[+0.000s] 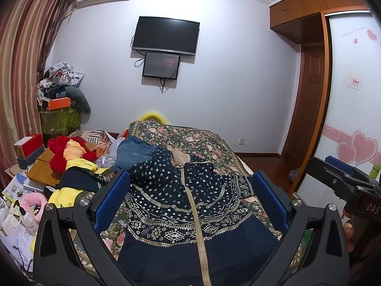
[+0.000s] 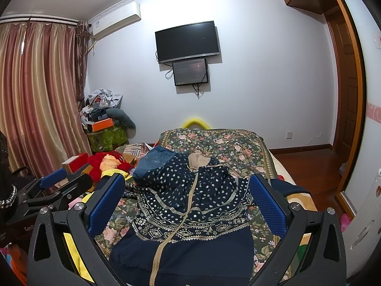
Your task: Fold large clothes
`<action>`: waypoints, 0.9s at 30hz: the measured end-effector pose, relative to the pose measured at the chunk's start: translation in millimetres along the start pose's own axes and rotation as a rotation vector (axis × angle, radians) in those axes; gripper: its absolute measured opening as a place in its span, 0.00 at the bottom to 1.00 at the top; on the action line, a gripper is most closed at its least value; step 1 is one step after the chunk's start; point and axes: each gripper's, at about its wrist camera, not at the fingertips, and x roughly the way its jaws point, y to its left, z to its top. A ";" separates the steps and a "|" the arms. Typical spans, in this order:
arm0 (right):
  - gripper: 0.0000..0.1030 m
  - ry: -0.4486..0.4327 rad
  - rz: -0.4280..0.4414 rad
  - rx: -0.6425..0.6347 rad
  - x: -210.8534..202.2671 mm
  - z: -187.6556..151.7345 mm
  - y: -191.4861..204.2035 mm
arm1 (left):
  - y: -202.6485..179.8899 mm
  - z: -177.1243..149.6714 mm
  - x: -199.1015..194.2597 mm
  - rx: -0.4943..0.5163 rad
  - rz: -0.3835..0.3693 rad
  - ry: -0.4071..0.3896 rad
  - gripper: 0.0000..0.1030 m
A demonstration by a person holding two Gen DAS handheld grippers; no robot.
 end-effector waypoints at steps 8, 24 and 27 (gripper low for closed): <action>1.00 0.013 0.001 0.006 5.7 0.0 -3.7 | 1.4 -0.6 4.1 0.000 0.004 0.007 1.00; 1.00 0.120 -0.051 -0.005 67.4 -1.6 -6.8 | 49.3 -4.0 49.6 -0.043 0.056 0.053 1.00; 1.00 0.165 -0.062 -0.005 92.4 -3.9 -10.5 | 67.5 -6.8 66.8 -0.066 0.101 0.063 1.00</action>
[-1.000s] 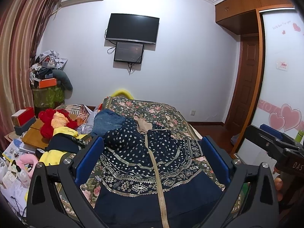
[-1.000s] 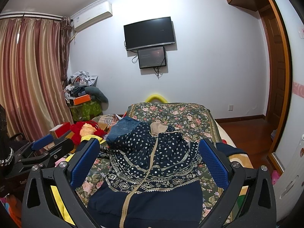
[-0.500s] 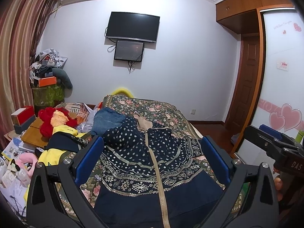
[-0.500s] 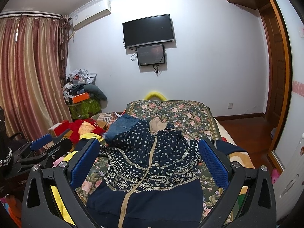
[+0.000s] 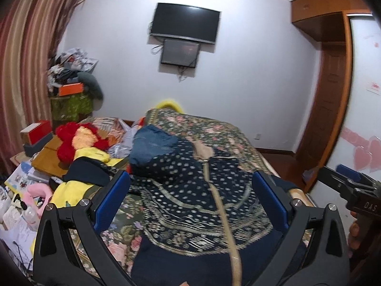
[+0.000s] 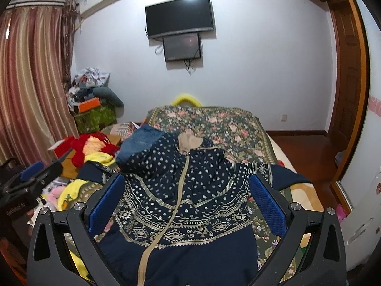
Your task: Fold large clothes
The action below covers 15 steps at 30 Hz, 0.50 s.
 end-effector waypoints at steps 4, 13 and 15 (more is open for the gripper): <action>1.00 0.043 -0.025 -0.006 31.1 -0.6 -3.3 | 27.6 -4.5 34.7 -0.045 0.080 0.032 1.00; 1.00 0.205 -0.113 -0.005 113.4 -14.7 -15.4 | 104.9 -33.2 125.5 -0.142 0.114 0.227 1.00; 1.00 0.254 -0.119 0.003 133.3 -20.3 -20.3 | 129.9 -41.7 143.4 -0.193 0.100 0.280 1.00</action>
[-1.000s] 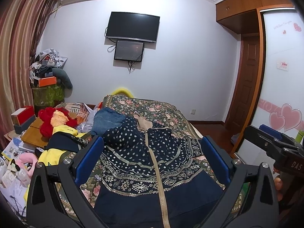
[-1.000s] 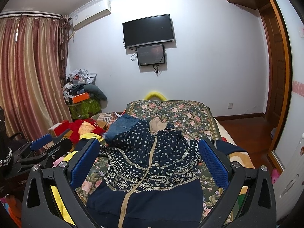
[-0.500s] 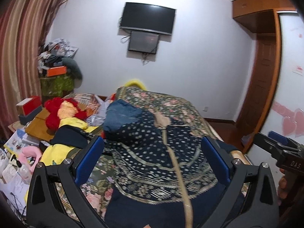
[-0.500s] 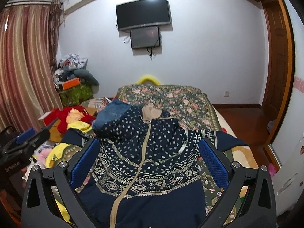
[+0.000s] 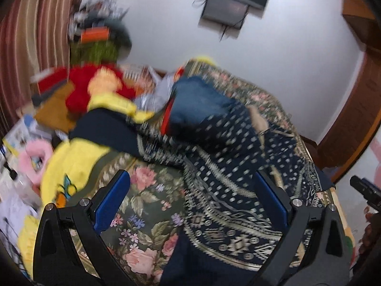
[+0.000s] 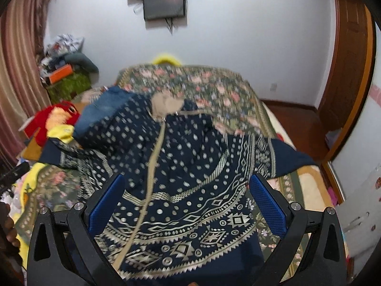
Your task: Fold large clothes
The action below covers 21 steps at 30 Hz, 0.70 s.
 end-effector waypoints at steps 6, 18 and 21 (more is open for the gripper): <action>1.00 0.088 0.008 0.034 39.5 -0.8 -5.7 | 70.3 8.7 52.6 -0.180 -0.015 0.110 1.00; 1.00 0.205 0.058 0.071 81.9 1.9 -8.6 | 174.5 43.0 137.4 -0.479 -0.102 0.219 0.83; 1.00 0.212 0.065 0.084 85.6 3.4 -9.3 | 192.9 46.1 155.8 -0.536 -0.090 0.226 0.71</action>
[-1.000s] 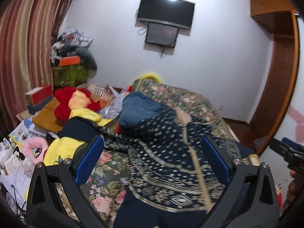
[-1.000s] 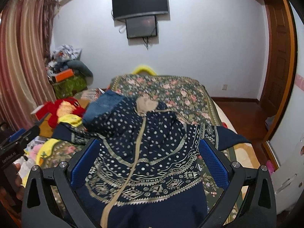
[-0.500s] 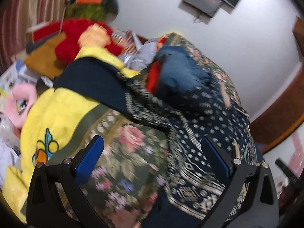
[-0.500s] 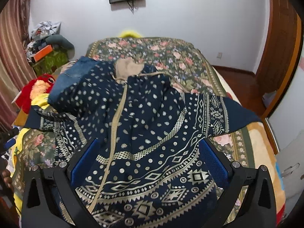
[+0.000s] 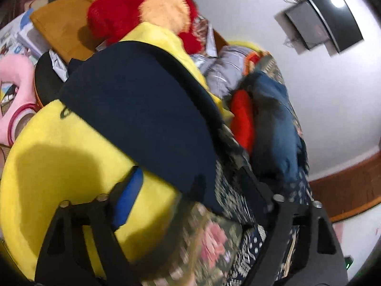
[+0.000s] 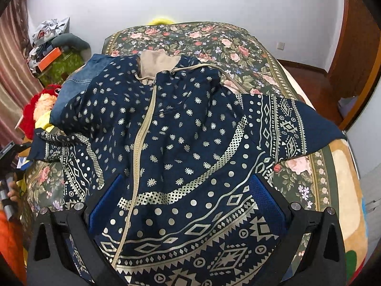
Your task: Fold large clothes
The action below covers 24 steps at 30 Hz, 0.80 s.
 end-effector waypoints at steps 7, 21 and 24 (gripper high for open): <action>1.00 0.020 0.009 0.004 5.5 1.5 -0.6 | 14.1 26.5 13.1 -0.018 0.063 -0.093 0.59; 1.00 -0.086 0.015 0.020 -34.3 6.4 -9.7 | -23.9 42.5 -22.4 0.128 0.272 -0.226 0.04; 1.00 -0.093 0.043 0.033 -41.0 9.6 -13.5 | -63.6 37.5 -52.7 0.216 0.233 -0.289 0.04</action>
